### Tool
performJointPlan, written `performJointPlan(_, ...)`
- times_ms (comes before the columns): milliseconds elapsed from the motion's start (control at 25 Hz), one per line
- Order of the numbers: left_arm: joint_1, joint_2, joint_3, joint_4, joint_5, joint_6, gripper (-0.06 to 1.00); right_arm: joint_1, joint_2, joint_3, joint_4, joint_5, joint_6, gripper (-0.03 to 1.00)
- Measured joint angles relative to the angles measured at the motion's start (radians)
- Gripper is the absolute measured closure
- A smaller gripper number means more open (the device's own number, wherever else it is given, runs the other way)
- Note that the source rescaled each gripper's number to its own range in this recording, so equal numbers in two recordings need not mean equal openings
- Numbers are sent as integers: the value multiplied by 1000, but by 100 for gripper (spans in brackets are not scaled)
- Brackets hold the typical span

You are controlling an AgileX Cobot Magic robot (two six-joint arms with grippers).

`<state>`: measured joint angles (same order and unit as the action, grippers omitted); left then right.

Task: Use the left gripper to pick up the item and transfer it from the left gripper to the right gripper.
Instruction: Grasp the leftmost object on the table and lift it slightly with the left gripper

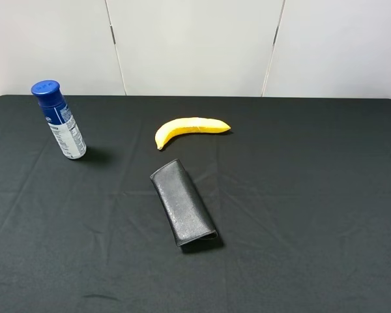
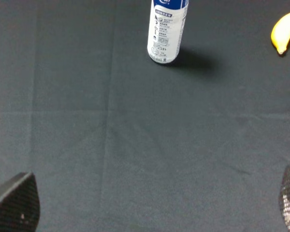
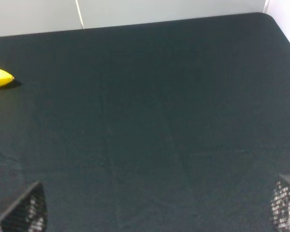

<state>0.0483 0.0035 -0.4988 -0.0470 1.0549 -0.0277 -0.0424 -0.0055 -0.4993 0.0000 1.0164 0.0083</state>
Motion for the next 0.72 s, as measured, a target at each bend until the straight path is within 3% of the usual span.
performJointPlan(720,0,0,0,0,0,0,-6,0,0,0,0,0,0,-3)
